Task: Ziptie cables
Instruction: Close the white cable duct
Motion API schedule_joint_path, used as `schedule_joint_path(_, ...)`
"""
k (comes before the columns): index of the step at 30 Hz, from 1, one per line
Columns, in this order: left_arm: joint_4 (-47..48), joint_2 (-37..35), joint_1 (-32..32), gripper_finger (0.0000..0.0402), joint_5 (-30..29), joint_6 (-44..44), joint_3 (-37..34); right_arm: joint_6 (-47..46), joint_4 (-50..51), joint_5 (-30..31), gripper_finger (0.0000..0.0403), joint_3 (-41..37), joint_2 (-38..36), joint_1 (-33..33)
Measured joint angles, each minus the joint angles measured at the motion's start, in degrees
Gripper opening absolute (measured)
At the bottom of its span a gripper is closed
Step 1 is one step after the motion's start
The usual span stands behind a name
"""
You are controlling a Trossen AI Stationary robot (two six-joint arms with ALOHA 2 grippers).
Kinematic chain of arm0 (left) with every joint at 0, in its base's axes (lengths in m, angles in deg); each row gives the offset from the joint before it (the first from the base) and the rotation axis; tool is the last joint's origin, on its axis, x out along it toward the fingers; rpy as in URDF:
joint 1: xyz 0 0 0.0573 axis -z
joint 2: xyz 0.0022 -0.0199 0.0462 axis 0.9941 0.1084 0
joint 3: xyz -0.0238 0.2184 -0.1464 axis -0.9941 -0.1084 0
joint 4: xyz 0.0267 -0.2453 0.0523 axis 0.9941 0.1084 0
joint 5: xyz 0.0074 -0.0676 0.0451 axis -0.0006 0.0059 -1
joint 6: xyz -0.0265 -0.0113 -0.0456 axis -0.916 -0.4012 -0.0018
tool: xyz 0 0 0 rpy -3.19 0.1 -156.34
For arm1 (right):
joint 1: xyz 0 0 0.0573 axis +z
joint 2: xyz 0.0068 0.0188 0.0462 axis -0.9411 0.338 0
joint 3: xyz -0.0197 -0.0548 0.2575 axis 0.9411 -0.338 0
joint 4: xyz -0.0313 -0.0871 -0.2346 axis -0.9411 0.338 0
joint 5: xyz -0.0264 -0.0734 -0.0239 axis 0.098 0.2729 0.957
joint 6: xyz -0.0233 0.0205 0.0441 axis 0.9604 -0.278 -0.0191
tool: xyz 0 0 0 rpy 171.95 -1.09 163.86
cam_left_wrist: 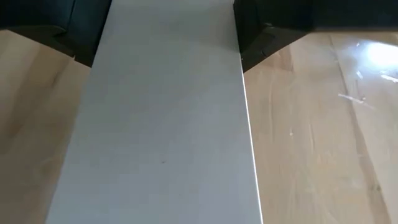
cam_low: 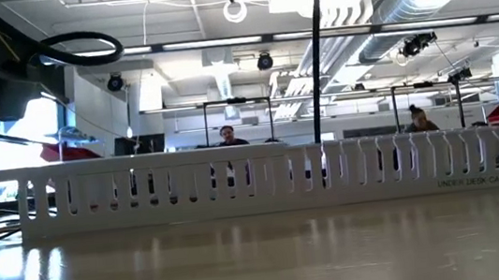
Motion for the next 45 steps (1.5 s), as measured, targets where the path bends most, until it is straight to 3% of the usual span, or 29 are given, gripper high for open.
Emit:
schedule_joint_path(3, -1.0, 0.0, 0.0, 0.0213, 0.1, 0.1, 0.0, 6.7, -10.2, 7.7, 0.0254, 0.0, -2.8, 1.1)
schedule_joint_path(7, -2.4, 0.0, 0.0, 0.0213, 0.2, -0.1, -0.1, 23.1, -25.9, 16.6, 0.0317, 0.0, -2.2, -0.1)
schedule_joint_path(13, -4.6, 0.0, 0.0, 0.0213, 0.0, 0.1, -0.1, 37.2, -39.0, 16.4, 0.0354, 0.0, 3.2, -8.1)
schedule_joint_path(16, -4.9, 0.0, 0.0, 0.0213, -0.2, 0.0, -0.1, 37.7, -39.5, 13.5, 0.0355, 0.0, 5.1, -12.8)
schedule_joint_path(24, -5.1, 0.0, 0.1, 0.0213, -1.0, 0.0, -0.1, 39.8, -43.0, -3.9, 0.0355, -0.1, 8.4, -22.0)
schedule_joint_path(33, -5.1, 0.0, 0.5, 0.0213, -1.4, 0.1, -0.1, 41.9, -45.6, -5.6, 0.0352, -0.1, 12.1, -24.8)
schedule_joint_path(45, -11.3, 0.0, 0.6, 0.0204, -4.7, 2.9, -0.2, 41.5, -45.5, -10.8, 0.0227, -0.2, 12.2, -25.2)
